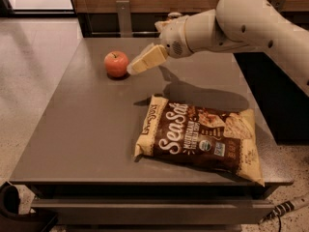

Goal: Pick apple

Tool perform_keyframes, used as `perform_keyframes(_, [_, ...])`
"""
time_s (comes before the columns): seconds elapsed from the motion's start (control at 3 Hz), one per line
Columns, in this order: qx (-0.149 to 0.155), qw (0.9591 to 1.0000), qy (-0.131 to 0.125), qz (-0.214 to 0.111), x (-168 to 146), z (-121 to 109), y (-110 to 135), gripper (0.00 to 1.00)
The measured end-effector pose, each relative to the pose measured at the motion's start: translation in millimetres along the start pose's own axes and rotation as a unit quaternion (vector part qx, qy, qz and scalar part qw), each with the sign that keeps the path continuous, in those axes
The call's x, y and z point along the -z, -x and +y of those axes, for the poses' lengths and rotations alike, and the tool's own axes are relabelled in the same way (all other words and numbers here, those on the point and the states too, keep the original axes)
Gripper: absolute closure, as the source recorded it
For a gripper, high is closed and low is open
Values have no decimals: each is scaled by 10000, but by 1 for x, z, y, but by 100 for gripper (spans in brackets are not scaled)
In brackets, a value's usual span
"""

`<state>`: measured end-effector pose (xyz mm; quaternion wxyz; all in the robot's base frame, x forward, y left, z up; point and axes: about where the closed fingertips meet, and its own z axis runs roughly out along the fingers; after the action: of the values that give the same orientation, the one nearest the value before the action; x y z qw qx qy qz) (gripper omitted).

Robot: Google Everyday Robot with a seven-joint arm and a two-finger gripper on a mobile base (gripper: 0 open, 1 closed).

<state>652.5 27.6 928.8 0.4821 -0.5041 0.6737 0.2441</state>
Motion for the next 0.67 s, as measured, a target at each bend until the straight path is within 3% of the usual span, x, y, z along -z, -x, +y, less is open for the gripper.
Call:
perform_keyframes(0.33, [-107,9994,79,-326,-38,-15,-4,0])
perform_keyframes(0.67, [-379,9971,278,-606,-88,-13,-25,0])
